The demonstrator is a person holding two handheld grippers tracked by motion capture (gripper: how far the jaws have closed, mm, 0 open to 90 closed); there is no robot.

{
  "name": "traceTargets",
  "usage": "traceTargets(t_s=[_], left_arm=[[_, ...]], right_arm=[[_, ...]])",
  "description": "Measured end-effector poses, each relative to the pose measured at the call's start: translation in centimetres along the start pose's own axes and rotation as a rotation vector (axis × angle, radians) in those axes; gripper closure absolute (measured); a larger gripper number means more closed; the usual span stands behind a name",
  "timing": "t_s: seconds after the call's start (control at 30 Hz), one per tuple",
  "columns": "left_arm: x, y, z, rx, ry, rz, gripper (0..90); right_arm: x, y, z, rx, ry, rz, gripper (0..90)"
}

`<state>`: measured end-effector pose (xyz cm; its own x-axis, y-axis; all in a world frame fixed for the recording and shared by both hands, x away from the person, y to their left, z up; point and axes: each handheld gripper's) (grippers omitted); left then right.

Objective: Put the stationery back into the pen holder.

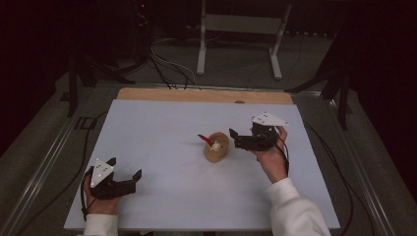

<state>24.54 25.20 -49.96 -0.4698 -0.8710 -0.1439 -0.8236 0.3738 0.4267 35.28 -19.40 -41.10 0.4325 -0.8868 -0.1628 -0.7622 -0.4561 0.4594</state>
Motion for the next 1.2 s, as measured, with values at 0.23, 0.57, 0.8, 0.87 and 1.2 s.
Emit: traceTargets(t_s=[0.23,0.57,0.8,0.87,1.2], left_arm=[[-0.1,0.1,0.0,0.003,0.006,-0.007,0.7],[-0.1,0.2,0.0,0.007,0.009,-0.008,0.7],[-0.2,0.3,0.0,0.009,0.010,-0.009,0.7],[-0.2,0.3,0.0,0.009,0.011,-0.010,0.7],[-0.1,0.2,-0.1,0.011,0.010,-0.004,0.7]], right_arm=[[0.8,0.7,0.8,0.000,-0.006,0.022,3.1],[1.3,1.4,1.2,0.015,-0.009,0.040,1.7],[1.4,1.8,1.6,0.023,-0.008,0.040,1.7],[1.4,2.0,1.7,0.027,-0.003,0.042,1.7],[2.0,3.0,3.0,0.050,-0.003,0.051,1.7]])
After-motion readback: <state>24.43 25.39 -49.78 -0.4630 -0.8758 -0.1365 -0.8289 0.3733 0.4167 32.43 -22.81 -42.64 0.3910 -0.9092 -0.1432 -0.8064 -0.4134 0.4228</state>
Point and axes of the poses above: each handheld gripper's, and its own axes: y roughly backward along the jaws, z roughly out of its underside, x roughly to its right, and after that the axes turned 11 degrees about -y, right-handed
